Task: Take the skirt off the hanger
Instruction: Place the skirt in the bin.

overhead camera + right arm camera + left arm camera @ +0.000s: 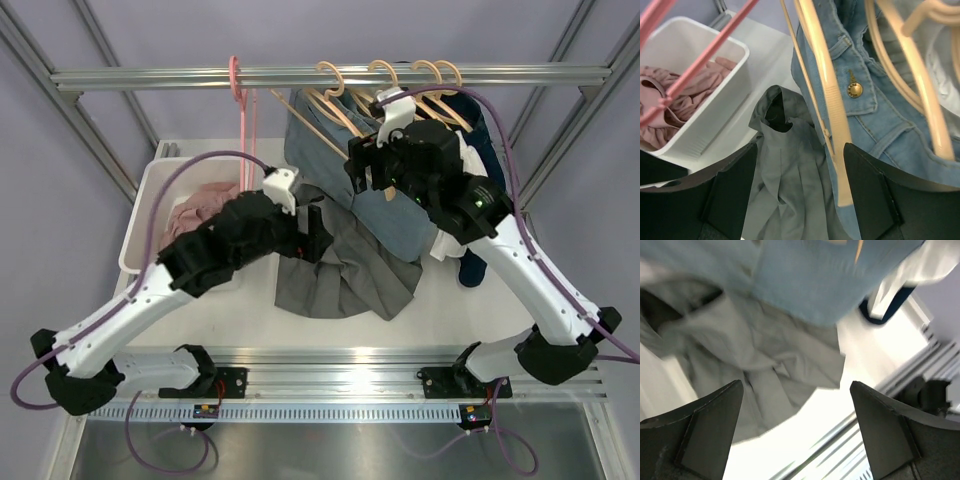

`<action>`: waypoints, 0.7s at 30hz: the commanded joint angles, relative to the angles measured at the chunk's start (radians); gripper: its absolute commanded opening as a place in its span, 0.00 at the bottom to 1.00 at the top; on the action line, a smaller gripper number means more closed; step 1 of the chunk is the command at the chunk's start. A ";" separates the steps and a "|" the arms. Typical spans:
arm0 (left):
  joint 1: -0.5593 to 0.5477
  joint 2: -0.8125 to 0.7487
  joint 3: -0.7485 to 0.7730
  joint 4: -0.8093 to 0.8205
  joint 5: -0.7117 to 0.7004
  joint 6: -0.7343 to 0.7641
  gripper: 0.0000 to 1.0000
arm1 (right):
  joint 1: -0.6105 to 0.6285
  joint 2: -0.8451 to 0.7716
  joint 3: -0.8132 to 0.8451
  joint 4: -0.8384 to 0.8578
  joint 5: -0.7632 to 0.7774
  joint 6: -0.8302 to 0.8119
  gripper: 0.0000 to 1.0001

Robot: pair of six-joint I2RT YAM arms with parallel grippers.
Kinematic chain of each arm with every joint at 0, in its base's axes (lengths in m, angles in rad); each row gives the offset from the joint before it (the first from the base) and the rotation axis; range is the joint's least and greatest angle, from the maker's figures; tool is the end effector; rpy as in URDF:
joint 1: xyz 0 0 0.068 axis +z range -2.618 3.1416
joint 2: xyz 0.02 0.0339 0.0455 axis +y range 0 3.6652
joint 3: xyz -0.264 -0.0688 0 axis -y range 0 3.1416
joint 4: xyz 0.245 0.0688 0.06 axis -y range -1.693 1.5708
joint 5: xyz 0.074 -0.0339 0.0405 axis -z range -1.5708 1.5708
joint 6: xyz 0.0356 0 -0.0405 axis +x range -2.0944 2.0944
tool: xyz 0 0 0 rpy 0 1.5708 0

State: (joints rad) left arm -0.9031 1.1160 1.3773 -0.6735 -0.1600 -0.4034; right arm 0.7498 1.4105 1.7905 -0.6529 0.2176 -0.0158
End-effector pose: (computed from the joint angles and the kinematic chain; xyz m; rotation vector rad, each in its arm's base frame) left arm 0.1439 -0.1733 0.4282 0.4009 2.0037 -0.6814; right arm 0.2159 0.1906 0.4914 -0.5465 1.7659 0.3136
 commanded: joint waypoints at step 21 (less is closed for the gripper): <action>-0.025 0.574 -0.075 0.212 -0.282 -0.479 0.99 | -0.004 -0.436 0.026 -0.045 -0.043 0.094 0.82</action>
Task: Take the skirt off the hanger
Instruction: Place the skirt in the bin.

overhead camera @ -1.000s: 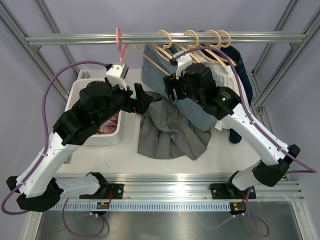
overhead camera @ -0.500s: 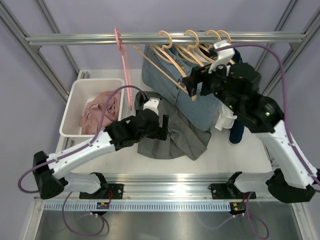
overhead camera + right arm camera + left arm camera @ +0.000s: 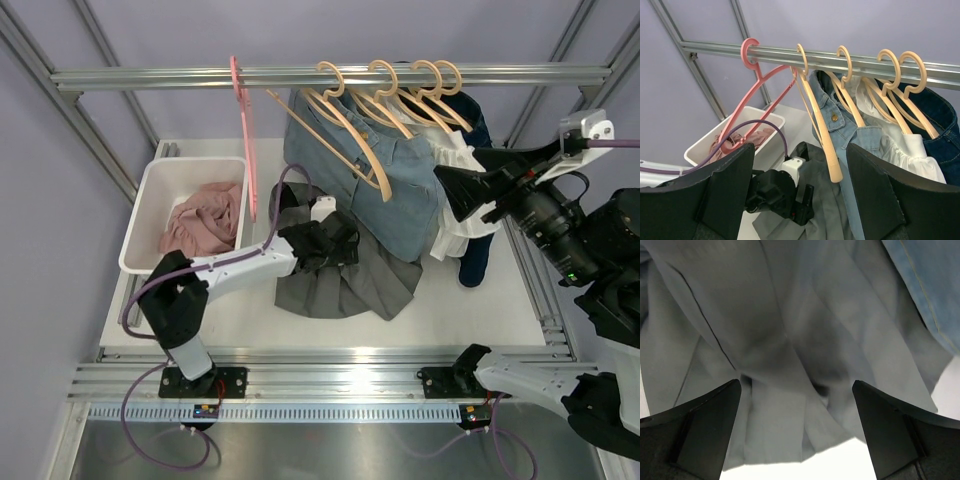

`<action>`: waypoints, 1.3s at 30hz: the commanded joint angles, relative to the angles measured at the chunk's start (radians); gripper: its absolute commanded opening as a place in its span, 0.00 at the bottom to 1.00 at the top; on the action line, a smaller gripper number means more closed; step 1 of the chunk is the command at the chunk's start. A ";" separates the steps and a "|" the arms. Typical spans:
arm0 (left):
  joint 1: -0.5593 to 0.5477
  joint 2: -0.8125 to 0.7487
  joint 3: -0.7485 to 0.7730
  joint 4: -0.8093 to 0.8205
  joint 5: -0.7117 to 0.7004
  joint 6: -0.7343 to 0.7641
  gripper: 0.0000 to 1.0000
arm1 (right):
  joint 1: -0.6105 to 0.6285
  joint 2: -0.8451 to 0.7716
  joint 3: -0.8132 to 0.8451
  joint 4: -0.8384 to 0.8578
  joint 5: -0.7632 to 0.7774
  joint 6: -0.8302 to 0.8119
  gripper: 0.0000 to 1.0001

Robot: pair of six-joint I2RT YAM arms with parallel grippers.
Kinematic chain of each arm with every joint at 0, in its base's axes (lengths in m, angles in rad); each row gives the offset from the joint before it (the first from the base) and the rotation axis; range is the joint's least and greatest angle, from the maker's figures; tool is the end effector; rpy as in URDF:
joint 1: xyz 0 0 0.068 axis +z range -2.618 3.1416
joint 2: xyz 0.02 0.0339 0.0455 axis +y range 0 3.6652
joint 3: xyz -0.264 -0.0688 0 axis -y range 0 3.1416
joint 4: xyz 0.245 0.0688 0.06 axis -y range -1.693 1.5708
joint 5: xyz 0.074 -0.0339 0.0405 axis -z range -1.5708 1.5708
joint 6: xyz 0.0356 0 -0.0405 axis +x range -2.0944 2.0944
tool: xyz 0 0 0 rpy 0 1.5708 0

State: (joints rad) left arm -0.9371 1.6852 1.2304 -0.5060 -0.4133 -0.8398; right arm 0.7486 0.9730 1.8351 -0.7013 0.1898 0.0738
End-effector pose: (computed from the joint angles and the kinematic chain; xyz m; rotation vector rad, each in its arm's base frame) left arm 0.2233 -0.2798 0.2347 -0.0421 2.4381 -0.2728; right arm 0.0726 0.0583 0.5742 -0.3216 1.3987 0.5456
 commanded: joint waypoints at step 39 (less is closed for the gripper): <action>-0.123 -0.089 0.196 -0.225 -0.174 0.132 0.00 | -0.003 -0.106 -0.093 -0.012 0.042 0.021 0.83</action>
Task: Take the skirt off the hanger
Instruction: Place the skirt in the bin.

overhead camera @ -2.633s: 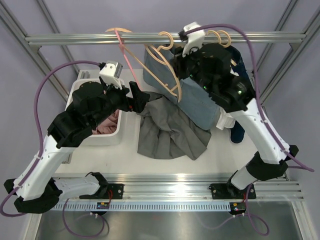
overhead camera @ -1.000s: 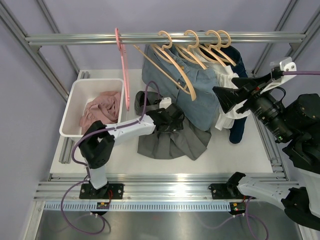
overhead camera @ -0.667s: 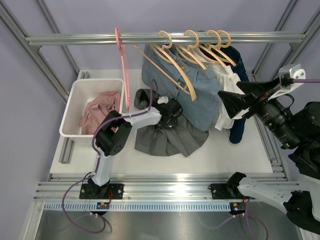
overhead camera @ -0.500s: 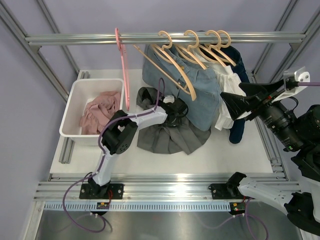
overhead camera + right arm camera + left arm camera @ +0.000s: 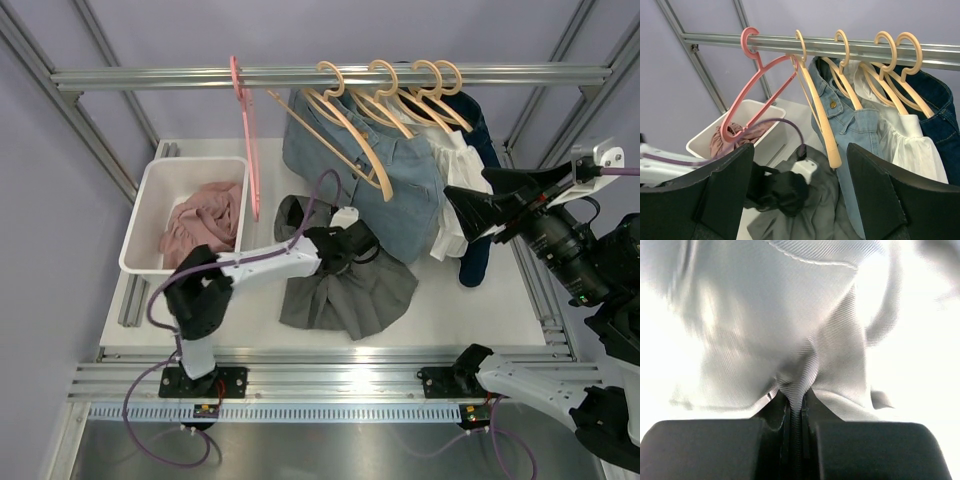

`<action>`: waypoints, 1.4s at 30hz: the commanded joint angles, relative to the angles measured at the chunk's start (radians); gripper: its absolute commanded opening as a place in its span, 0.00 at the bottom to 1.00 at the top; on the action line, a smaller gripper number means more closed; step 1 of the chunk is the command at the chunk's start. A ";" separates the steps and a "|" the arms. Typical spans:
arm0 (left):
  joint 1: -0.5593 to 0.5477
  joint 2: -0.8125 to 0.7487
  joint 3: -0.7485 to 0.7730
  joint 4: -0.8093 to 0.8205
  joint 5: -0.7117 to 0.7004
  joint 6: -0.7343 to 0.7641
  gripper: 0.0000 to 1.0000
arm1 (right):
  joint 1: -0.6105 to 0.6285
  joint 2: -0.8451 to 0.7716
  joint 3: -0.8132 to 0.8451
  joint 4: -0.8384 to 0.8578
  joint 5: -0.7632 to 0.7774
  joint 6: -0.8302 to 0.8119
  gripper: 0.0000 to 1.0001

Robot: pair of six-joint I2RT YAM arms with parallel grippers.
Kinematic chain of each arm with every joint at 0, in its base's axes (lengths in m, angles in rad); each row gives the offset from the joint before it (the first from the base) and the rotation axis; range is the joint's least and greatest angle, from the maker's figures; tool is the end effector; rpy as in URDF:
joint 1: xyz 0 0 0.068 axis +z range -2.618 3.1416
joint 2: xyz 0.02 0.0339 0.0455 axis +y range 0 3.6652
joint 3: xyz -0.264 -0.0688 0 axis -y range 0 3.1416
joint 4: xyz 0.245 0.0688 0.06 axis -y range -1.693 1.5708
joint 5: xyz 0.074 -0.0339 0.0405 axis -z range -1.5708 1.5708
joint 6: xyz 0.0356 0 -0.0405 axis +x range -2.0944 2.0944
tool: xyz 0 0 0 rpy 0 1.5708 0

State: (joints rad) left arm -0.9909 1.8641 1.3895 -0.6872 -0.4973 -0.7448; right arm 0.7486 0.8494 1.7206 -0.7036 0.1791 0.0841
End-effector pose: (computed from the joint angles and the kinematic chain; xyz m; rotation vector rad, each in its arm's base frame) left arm 0.2244 -0.3115 0.2110 0.1766 2.5027 0.0148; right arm 0.0519 0.0396 0.5560 -0.3209 1.3930 0.5636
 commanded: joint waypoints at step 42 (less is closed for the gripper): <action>-0.147 -1.163 0.212 0.590 -0.391 1.071 0.00 | -0.002 0.188 0.106 0.016 0.003 0.043 0.85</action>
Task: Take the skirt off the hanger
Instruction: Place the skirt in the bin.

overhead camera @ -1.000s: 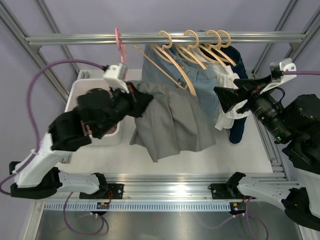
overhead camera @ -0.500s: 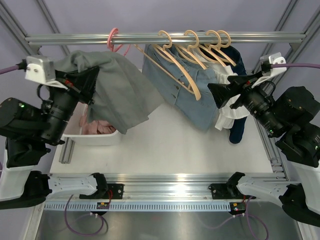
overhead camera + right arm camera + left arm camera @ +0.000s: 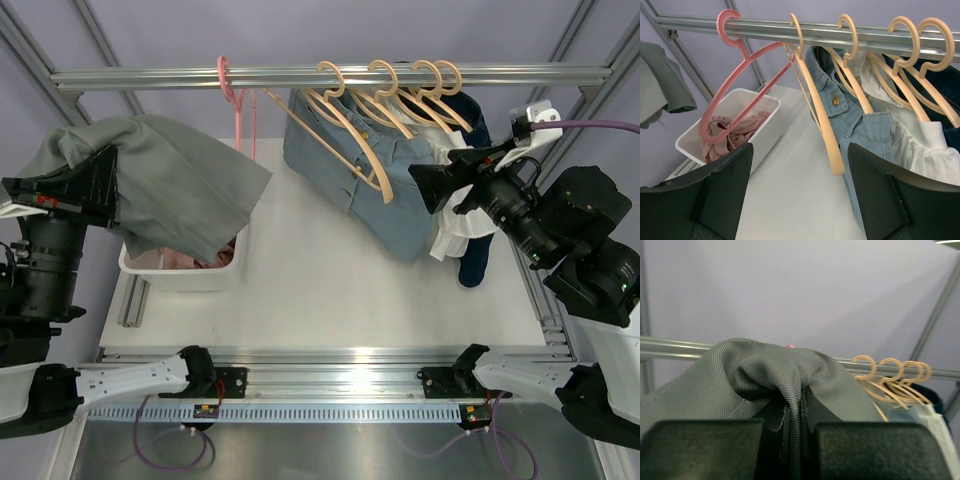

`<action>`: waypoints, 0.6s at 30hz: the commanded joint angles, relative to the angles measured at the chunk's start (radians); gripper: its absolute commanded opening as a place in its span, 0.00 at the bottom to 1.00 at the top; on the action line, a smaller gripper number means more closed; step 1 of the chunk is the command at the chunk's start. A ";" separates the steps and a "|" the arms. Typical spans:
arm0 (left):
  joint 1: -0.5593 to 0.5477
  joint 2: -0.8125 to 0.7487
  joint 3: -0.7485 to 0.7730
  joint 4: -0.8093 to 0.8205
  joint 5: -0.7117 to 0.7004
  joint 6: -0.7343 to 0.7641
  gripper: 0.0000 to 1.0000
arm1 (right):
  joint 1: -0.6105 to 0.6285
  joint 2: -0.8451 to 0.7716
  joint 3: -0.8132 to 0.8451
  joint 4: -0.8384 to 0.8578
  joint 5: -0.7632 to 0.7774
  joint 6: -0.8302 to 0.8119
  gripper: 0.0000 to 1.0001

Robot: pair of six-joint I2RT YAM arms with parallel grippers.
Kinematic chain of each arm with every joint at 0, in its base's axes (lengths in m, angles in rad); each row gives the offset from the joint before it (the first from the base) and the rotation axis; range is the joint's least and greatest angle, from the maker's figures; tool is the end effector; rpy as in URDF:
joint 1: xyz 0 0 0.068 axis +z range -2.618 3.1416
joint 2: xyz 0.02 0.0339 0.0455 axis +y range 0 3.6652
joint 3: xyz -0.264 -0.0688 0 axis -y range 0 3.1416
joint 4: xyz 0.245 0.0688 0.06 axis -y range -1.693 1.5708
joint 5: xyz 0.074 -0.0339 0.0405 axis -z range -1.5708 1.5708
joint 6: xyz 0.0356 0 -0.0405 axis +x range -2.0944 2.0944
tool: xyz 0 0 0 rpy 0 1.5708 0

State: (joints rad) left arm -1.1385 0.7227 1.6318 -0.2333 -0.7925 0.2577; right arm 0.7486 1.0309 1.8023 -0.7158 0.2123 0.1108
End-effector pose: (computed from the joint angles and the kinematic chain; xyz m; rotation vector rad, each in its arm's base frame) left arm 0.0240 0.0084 0.5802 -0.0212 1.1260 -0.4327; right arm 0.0980 0.0808 0.5598 -0.3160 1.5067 0.5256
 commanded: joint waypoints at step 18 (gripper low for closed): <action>0.104 0.165 -0.043 0.031 -0.481 0.185 0.00 | -0.003 -0.022 -0.011 0.035 -0.056 0.047 0.85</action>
State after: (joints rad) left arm -1.1175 0.8291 1.5879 -0.1085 -1.1961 0.4885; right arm 0.7486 1.0229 1.7981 -0.7155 0.1707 0.1383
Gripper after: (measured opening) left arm 0.050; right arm 0.845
